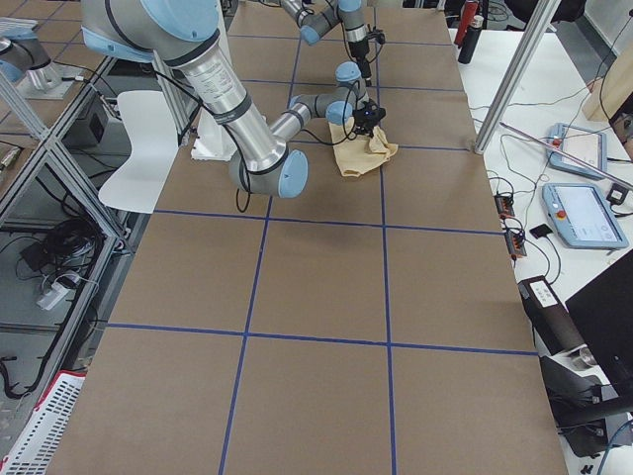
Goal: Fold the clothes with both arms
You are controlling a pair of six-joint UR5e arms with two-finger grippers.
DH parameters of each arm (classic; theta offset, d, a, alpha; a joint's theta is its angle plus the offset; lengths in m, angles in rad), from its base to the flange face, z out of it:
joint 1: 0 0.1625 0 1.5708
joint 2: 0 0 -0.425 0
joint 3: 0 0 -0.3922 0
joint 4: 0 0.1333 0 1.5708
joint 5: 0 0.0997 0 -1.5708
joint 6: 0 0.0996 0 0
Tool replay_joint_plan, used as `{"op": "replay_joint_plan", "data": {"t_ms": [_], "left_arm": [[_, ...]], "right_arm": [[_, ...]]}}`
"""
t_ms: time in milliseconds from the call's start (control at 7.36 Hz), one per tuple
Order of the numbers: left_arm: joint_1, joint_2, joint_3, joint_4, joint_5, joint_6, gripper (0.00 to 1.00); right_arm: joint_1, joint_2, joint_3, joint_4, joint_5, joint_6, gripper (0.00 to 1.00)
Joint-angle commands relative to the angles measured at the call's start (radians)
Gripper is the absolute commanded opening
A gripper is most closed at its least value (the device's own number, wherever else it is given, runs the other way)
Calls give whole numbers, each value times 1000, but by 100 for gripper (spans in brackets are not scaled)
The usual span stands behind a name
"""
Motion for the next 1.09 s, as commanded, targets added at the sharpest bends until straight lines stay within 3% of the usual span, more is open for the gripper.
{"op": "replay_joint_plan", "data": {"t_ms": [0,408,679,815,951], "left_arm": [[1,2,0,0,0,0,99],[1,2,14,-3,0,1,99],[1,2,14,-3,0,8,99],[1,2,15,-3,0,9,99],[1,0,15,-3,0,9,99]], "right_arm": [[1,6,0,9,-1,-13,0],[1,60,-60,58,-119,-141,0],[6,132,-205,147,-127,-170,0],[13,135,-209,149,-124,-185,22],[20,152,-224,150,-124,-270,99]]}}
